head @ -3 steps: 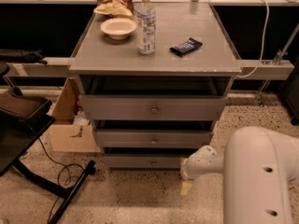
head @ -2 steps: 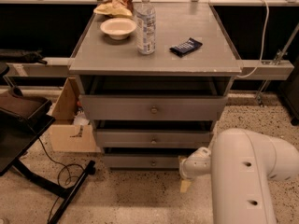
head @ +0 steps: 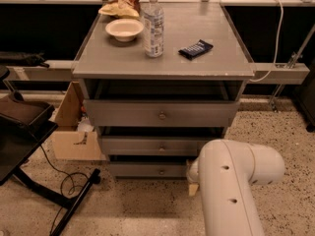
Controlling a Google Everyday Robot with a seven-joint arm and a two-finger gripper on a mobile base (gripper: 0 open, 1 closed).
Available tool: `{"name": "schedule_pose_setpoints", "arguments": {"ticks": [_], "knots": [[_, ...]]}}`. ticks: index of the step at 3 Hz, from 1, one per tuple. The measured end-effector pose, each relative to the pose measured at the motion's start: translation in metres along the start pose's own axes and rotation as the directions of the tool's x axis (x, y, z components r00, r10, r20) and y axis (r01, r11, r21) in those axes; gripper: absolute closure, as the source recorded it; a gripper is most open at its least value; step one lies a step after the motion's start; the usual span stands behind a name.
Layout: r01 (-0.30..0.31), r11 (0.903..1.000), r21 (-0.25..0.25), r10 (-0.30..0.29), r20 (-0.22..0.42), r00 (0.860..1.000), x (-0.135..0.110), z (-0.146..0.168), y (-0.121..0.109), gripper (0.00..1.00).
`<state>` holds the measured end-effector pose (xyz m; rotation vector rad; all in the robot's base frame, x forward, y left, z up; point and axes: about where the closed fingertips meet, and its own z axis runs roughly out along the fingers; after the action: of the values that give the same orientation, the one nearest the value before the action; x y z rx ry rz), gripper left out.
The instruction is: Open bottom drawer
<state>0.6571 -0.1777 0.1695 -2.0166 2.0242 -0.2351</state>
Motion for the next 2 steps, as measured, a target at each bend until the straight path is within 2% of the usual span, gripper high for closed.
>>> {"name": "schedule_pose_setpoints", "arguments": {"ticks": [1,2], "knots": [[0.0,0.9999,0.013,0.0,-0.006,1.0,-0.01,0.029,-0.011,0.03],[0.003,0.9999,0.014,-0.003,-0.001,1.0,-0.02,0.043,-0.016,0.26]]}}
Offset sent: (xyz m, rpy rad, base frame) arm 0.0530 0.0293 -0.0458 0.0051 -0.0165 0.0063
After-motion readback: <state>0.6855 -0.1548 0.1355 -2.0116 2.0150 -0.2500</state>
